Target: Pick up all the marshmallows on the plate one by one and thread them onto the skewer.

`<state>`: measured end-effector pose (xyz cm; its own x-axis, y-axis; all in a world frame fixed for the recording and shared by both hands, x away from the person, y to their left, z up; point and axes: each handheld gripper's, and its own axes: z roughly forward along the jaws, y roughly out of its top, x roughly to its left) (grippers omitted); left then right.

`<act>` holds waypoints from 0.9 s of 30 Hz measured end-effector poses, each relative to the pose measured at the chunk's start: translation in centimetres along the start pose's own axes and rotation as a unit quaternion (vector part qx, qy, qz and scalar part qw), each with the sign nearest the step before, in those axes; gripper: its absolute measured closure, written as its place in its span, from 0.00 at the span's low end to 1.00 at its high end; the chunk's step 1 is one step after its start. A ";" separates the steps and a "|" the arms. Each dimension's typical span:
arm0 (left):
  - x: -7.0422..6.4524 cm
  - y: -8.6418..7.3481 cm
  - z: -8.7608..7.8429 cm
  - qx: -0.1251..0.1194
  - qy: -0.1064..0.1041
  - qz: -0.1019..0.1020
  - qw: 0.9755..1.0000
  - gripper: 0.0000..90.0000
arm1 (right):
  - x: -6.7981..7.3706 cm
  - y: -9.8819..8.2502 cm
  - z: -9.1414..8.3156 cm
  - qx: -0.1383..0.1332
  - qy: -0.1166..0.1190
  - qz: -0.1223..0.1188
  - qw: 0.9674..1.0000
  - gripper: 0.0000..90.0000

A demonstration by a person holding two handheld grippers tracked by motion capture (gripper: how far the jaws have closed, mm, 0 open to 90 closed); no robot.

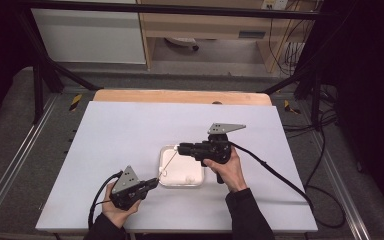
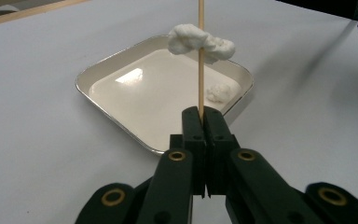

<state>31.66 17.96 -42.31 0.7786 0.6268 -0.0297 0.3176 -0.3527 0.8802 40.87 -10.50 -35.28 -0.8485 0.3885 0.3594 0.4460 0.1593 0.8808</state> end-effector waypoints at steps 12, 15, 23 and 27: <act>0.0 -0.2 0.1 0.000 -0.004 0.002 1.000 0.99 | 0.0 -0.6 0.7 0.007 0.030 0.021 0.999 0.90; -0.1 -0.3 0.1 0.003 -0.003 0.003 1.000 0.99 | 0.1 -0.7 0.8 0.009 0.031 0.021 0.999 0.91; -0.2 -0.3 0.2 0.004 -0.001 0.009 1.000 0.99 | 0.2 -1.1 1.2 0.011 0.037 0.023 0.999 0.91; -0.2 -0.3 0.2 0.007 0.002 0.011 1.000 0.99 | 0.3 -1.3 1.3 0.013 0.037 0.020 0.999 0.91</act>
<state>31.48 17.79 -42.69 0.7834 0.6215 -0.0094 0.3087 -0.3760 0.8737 40.43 -9.45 -36.70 -0.8481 0.3270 0.4170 0.4866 0.1690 0.8571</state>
